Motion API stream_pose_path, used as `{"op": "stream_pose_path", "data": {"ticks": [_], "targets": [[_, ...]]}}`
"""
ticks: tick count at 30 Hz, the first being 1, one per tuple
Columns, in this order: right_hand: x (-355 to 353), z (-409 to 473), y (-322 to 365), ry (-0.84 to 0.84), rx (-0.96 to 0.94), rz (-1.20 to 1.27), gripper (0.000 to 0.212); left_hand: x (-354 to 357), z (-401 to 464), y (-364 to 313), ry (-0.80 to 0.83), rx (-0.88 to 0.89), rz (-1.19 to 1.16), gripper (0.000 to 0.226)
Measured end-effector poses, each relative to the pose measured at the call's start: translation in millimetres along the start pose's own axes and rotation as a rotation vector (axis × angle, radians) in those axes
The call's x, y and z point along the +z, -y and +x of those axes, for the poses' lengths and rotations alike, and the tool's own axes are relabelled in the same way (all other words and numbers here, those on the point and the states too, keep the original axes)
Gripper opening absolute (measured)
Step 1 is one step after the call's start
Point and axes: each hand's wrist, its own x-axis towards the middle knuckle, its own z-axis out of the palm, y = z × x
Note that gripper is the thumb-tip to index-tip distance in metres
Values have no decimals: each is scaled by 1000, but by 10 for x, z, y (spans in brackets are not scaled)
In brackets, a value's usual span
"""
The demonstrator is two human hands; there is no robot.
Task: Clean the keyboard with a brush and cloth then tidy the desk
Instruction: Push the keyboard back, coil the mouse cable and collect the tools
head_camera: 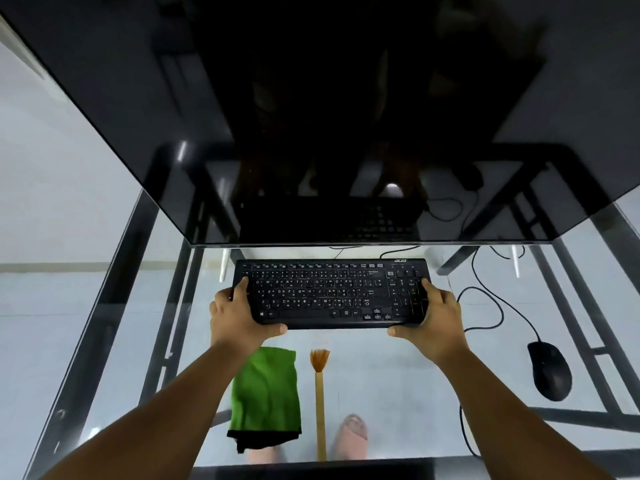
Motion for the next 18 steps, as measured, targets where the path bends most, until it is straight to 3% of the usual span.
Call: {"op": "stream_pose_path", "data": {"ticks": [18], "targets": [[40, 425, 328, -35, 34, -27, 117, 22, 490, -118, -74, 48, 31, 112]]}}
